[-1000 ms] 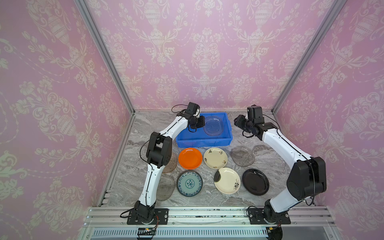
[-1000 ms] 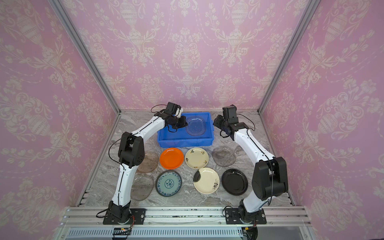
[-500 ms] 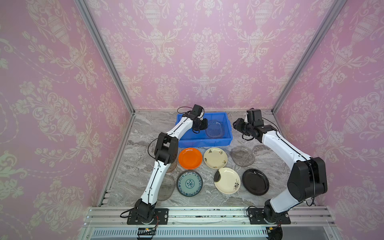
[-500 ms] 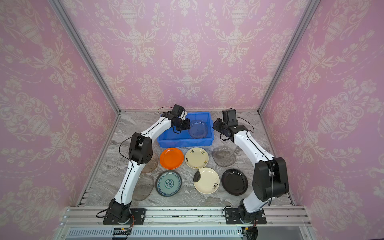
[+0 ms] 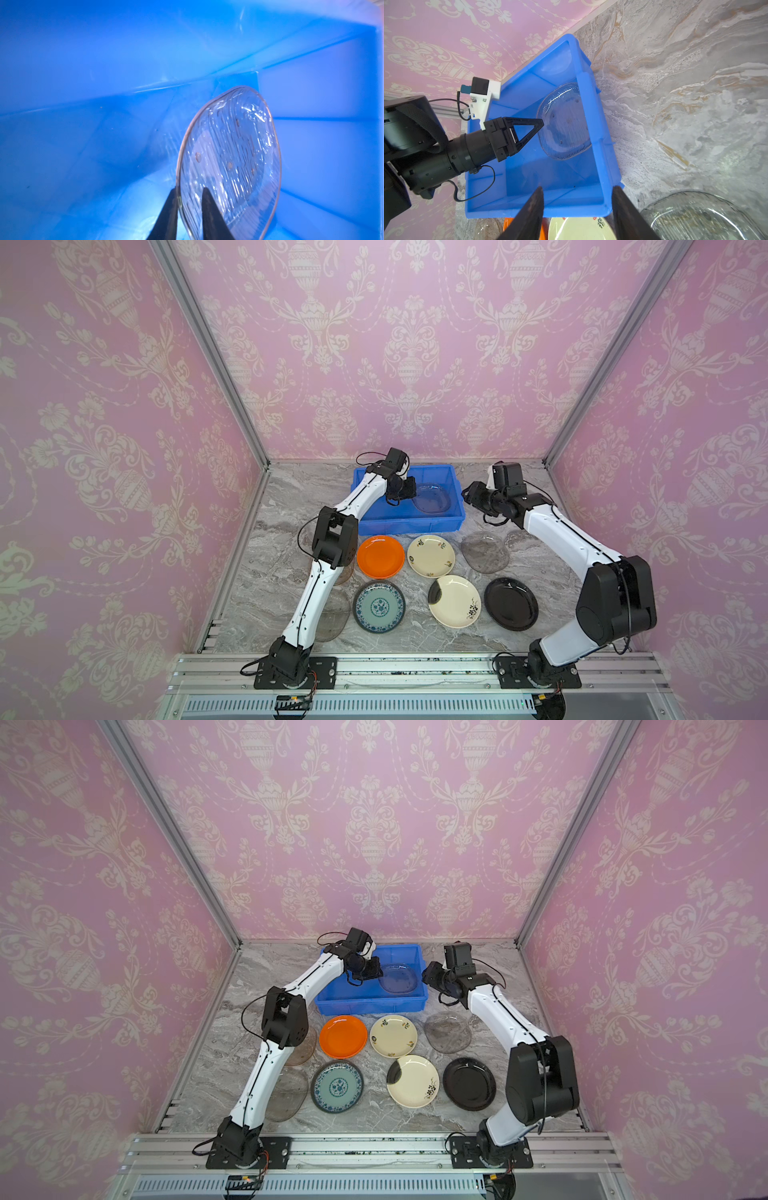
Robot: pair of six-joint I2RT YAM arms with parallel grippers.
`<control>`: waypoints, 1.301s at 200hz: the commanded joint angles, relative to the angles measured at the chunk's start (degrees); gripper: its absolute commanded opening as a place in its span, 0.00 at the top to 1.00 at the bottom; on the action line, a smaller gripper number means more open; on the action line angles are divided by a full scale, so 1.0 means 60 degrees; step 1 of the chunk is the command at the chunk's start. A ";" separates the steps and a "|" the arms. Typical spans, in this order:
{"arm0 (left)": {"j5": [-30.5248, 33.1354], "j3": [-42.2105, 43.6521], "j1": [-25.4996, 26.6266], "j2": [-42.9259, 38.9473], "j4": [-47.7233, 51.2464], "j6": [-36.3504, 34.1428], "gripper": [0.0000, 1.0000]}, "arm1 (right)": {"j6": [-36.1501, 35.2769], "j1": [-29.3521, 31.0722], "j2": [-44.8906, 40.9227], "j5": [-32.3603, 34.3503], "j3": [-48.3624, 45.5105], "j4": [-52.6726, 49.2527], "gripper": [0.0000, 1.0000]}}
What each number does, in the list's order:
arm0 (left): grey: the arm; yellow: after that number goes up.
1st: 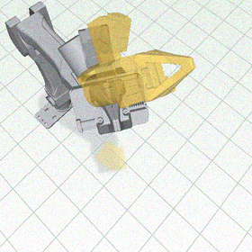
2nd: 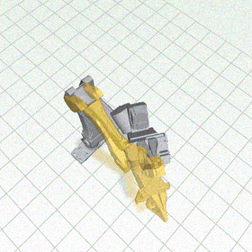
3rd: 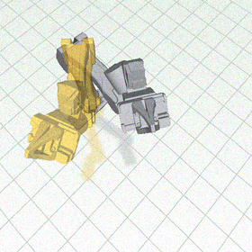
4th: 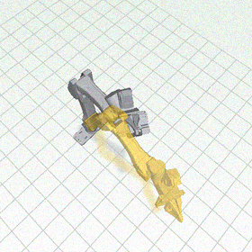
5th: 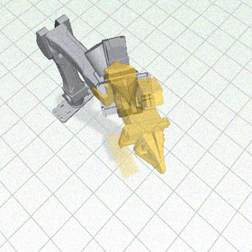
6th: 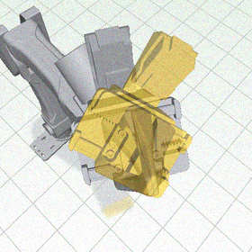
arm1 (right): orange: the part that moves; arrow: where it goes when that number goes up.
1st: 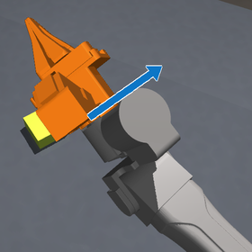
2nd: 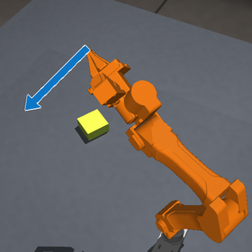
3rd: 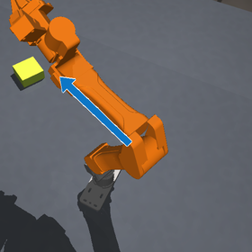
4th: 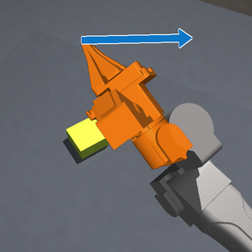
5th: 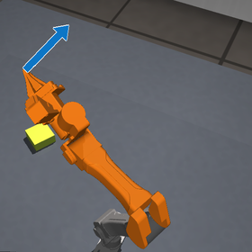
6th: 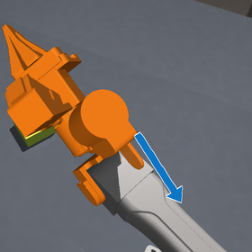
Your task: Place the plates into the plastic bin on the countertop
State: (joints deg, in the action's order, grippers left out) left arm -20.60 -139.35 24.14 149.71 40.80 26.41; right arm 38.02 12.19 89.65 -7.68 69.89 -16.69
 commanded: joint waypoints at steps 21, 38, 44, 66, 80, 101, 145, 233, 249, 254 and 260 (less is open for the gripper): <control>0.0120 -0.0828 -0.0068 0.0061 0.0584 -0.0623 0.51 | -0.0988 0.0615 -0.1365 -0.0347 -0.0352 -0.0998 0.49; 0.0312 -0.0799 -0.0068 -0.0230 0.0598 -0.0823 0.38 | -0.1346 0.0797 -0.1859 -0.0391 -0.0927 -0.1719 0.48; 0.0389 -0.0799 -0.0068 -0.0333 0.0618 -0.0902 0.36 | -0.1542 0.0874 -0.2098 -0.0368 -0.1115 -0.1916 0.48; 0.0549 -0.0785 -0.0068 -0.0818 0.0784 -0.1093 0.32 | -0.2146 0.1012 -0.2946 -0.0594 -0.1853 -0.2592 0.49; 0.0592 -0.0755 -0.0054 -0.1207 0.0886 -0.1149 0.31 | -0.2432 0.1015 -0.3295 -0.0850 -0.2182 -0.3260 0.50; 0.0608 -0.0609 -0.0025 -0.1818 0.1106 -0.1202 0.32 | -0.2456 0.1029 -0.3784 -0.0770 -0.2791 -0.4162 0.52; 0.0998 0.1170 0.0368 -0.3827 0.1318 -0.1545 0.34 | -0.1862 0.1111 -0.4858 -0.0276 -0.4205 -0.4845 0.57; 0.0773 0.8817 0.1677 -0.9073 -0.0040 -0.1134 0.38 | -0.1356 0.1303 -0.5283 -0.0563 -0.5047 -0.4441 0.58; 0.0464 0.9705 0.2003 -0.9469 -0.0047 -0.0951 0.45 | -0.1300 0.1324 -0.5342 -0.0560 -0.5127 -0.4371 0.59; 0.0404 0.9942 0.2131 -0.9572 -0.0066 -0.0920 0.47 | -0.1273 0.1324 -0.5359 -0.0561 -0.5154 -0.4343 0.59; 0.0319 1.0228 0.2277 -0.9673 -0.0149 -0.0863 0.49 | -0.1247 0.1324 -0.5404 -0.0575 -0.5184 -0.4291 0.60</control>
State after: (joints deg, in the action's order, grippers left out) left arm -15.66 -83.64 34.76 94.83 39.94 19.86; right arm 28.80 19.66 58.54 -10.74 40.18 -43.48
